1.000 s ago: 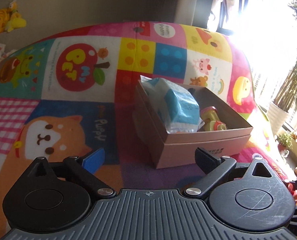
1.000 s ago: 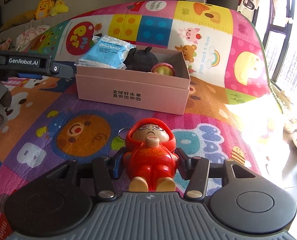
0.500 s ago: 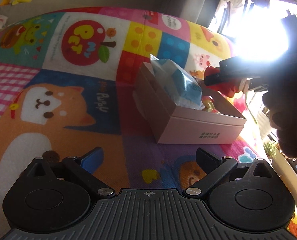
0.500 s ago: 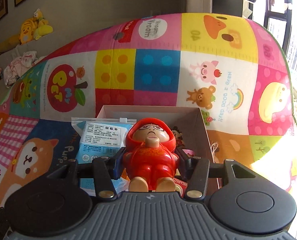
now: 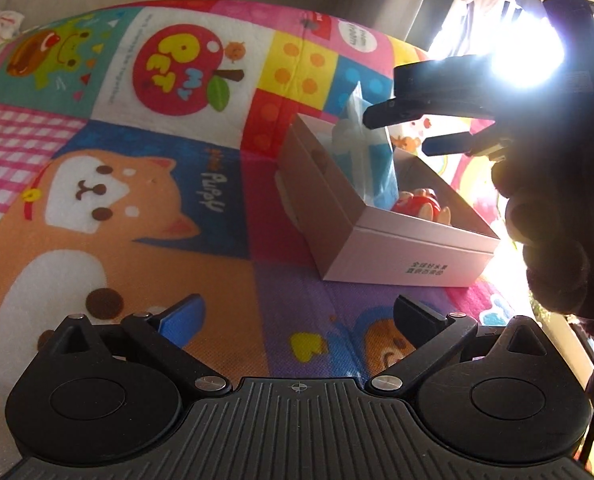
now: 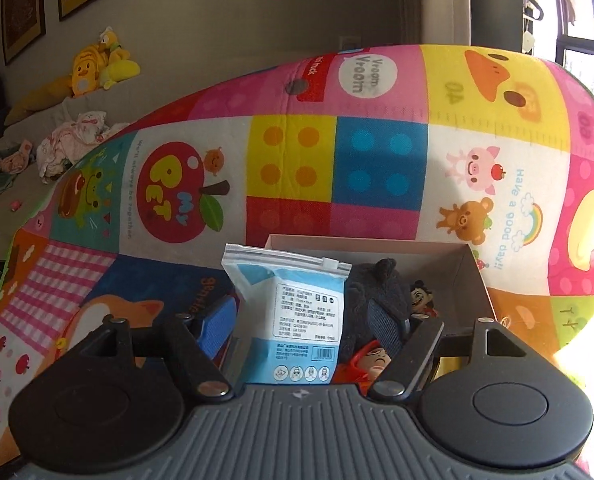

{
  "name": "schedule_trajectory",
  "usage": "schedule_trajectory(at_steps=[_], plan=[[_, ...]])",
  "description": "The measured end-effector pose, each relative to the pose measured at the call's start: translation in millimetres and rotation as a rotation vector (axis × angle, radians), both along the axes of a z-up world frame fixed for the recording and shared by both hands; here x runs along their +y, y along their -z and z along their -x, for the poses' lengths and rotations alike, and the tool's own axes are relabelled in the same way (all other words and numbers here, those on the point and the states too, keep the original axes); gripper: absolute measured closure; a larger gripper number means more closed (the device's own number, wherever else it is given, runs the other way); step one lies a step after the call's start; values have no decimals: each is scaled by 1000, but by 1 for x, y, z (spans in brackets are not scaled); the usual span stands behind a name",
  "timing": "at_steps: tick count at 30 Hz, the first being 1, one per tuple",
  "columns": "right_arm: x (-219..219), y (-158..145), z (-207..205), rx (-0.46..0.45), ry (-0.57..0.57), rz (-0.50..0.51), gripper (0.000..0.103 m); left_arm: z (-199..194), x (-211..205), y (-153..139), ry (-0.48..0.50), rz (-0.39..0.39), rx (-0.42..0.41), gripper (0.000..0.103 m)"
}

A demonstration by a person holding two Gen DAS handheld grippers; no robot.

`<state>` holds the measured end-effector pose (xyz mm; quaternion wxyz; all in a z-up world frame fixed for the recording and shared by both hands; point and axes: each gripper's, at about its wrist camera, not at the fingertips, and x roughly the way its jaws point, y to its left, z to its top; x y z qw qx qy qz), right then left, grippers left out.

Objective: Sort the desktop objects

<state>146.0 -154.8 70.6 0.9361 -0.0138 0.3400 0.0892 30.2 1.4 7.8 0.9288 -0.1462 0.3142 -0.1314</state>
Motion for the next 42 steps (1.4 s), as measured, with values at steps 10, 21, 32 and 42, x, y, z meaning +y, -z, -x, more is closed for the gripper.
schedule_trajectory(at_steps=[10,21,32,42], plan=[[18,14,-22,-12,70,199,53,0,4,0,-16,15,3,0],[-4,-17,-25,-27,-12,-33,44,0,7,-2,-25,28,2,0],[20,31,-89,154,69,80,67,-3,7,1,-38,18,25,0],[3,29,-64,182,75,50,54,-2,9,1,-41,9,31,0]])
